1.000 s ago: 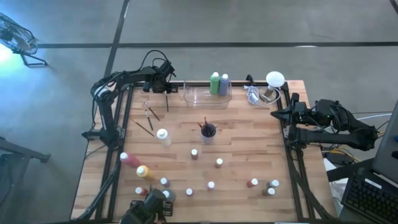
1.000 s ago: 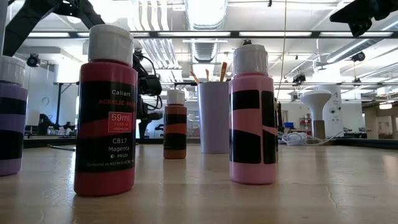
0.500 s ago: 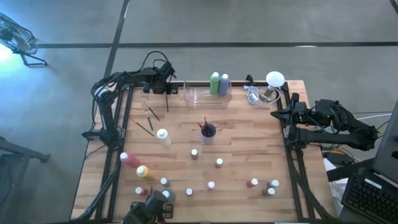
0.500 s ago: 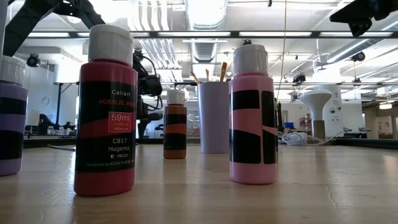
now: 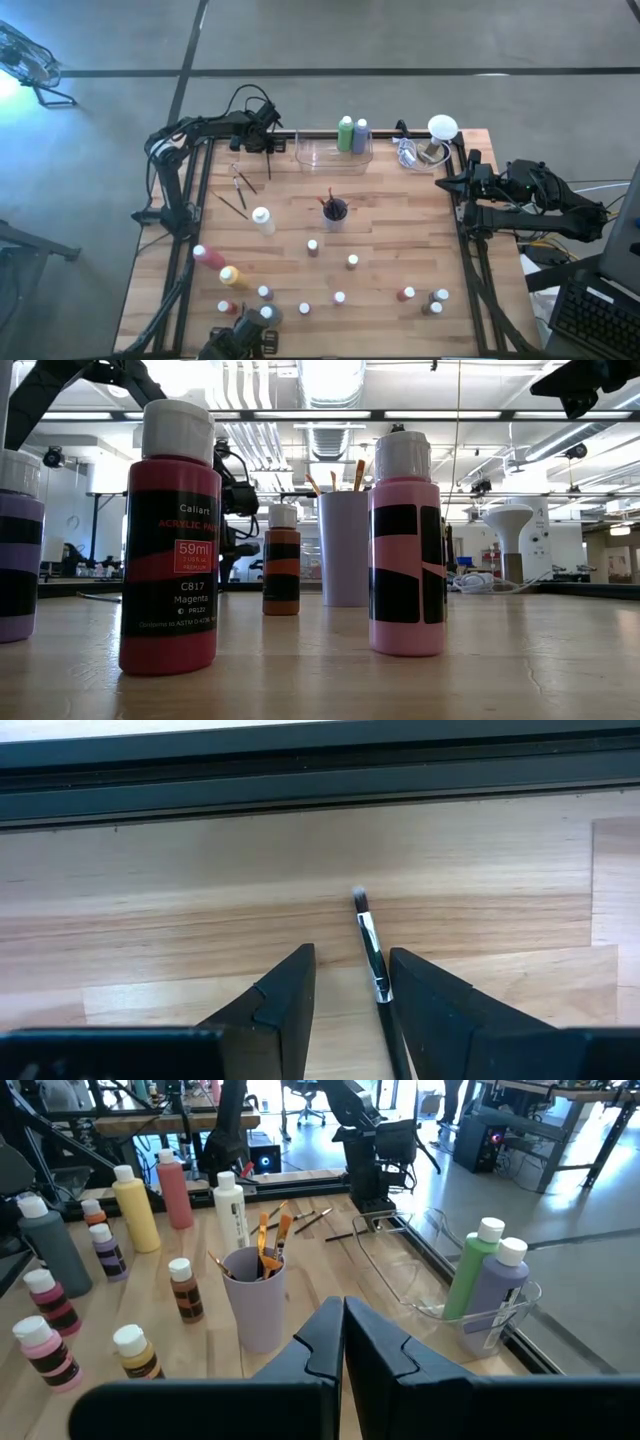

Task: Pick & Place Paint Supplies
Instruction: Put the silver paint brush into the purple cup

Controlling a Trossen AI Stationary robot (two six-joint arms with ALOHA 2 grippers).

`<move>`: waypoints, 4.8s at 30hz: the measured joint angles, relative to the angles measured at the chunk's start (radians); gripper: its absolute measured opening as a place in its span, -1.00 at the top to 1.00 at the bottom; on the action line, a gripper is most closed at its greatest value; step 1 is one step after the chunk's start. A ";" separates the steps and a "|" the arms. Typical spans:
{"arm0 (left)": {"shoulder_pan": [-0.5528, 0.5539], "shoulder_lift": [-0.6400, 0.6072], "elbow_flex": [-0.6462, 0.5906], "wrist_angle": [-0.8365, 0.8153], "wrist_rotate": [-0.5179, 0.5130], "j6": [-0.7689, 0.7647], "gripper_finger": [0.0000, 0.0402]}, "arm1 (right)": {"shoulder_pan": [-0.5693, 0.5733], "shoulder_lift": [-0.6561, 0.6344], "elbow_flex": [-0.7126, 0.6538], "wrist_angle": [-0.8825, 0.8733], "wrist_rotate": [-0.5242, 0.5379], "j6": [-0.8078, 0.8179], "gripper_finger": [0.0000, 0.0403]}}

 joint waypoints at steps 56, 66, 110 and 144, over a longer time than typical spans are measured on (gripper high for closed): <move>-0.003 -0.047 0.008 0.015 0.065 0.047 1.00 | 0.000 0.000 0.000 0.000 0.000 -0.001 0.96; -0.003 -0.049 0.008 0.009 0.065 0.062 1.00 | 0.000 0.000 0.000 0.000 0.000 -0.001 0.96; 0.009 0.025 0.004 0.077 -0.003 0.099 0.36 | 0.000 0.000 0.000 0.000 0.000 -0.001 0.96; 0.008 -0.019 -0.004 0.110 0.062 0.128 0.99 | 0.000 0.000 0.000 0.000 0.000 -0.001 0.96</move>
